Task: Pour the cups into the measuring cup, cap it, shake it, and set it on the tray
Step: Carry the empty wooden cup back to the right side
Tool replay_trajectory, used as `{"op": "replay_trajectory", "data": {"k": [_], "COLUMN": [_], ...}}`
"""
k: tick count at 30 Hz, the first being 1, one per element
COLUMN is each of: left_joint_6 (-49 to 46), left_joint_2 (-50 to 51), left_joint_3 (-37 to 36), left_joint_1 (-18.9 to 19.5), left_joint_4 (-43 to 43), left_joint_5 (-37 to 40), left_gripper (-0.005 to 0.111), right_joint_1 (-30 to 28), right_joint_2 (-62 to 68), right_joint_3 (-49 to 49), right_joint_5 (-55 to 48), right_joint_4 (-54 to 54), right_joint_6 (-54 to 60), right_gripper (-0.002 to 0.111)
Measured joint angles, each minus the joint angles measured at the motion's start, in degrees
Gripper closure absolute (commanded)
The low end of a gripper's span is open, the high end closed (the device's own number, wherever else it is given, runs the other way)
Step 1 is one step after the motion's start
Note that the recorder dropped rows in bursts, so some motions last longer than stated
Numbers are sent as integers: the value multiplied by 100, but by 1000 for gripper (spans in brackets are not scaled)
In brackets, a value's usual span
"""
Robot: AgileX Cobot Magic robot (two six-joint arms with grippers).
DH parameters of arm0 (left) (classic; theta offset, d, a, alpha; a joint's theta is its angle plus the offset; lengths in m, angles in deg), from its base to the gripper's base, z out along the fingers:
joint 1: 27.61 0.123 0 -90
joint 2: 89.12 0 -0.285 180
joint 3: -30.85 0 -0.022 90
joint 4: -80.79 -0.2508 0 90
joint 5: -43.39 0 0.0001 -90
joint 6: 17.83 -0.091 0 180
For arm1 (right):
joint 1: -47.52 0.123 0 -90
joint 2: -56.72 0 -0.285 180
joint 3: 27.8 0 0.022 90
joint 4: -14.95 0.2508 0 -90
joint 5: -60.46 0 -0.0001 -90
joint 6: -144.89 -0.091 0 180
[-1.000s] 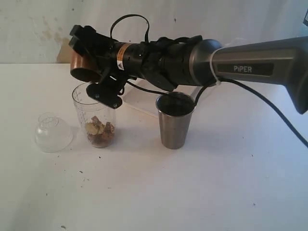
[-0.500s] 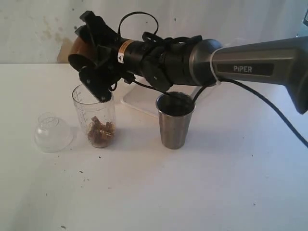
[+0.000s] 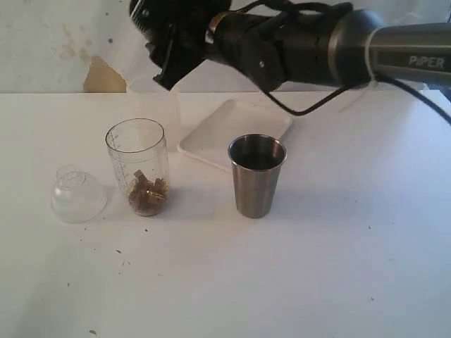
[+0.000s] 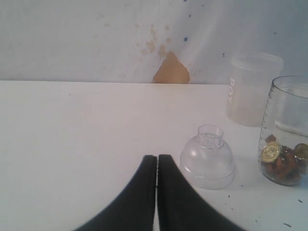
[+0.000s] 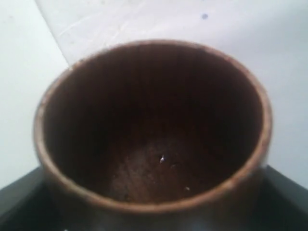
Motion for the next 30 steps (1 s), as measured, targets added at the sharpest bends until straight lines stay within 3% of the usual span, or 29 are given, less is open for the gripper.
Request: {"op": "replay_trajectory", "data": {"k": [7,9,12,14,15,17,19,23,25,30], "left_joint_6": [0,0,0,0,0,0,0,0,0,0], "left_joint_2": [0,0,0,0,0,0,0,0,0,0], "left_joint_3": [0,0,0,0,0,0,0,0,0,0], "left_joint_1": [0,0,0,0,0,0,0,0,0,0], "left_joint_4": [0,0,0,0,0,0,0,0,0,0], "left_joint_5": [0,0,0,0,0,0,0,0,0,0], "left_gripper": [106,106,106,106,106,106,106,106,106,106], "right_joint_1": [-514,-1055,-1601,-2245,-2684,-3186,-3518,-3615,-3615,-3623], "right_joint_2": [-499,-691,-797,-835,-835,-835,-839,-789,-613,111], "right_joint_3": [0,0,-69,-200,-353,-655,-1064,-2101,-2413,-2468], "right_joint_5": [-1310,-1998,-2388,-2913,-3381,-4044,-4271,-4126,-4196,-3607], "right_joint_4": [149,886,1937,3730,5240,7247,8609,9978,10499,10725], "right_joint_6": [-1432,-1585,-963,472,1852,3605,5056,8037,9012,9293], "right_gripper": [108,108,108,108,108,108,108,108,108,108]}}
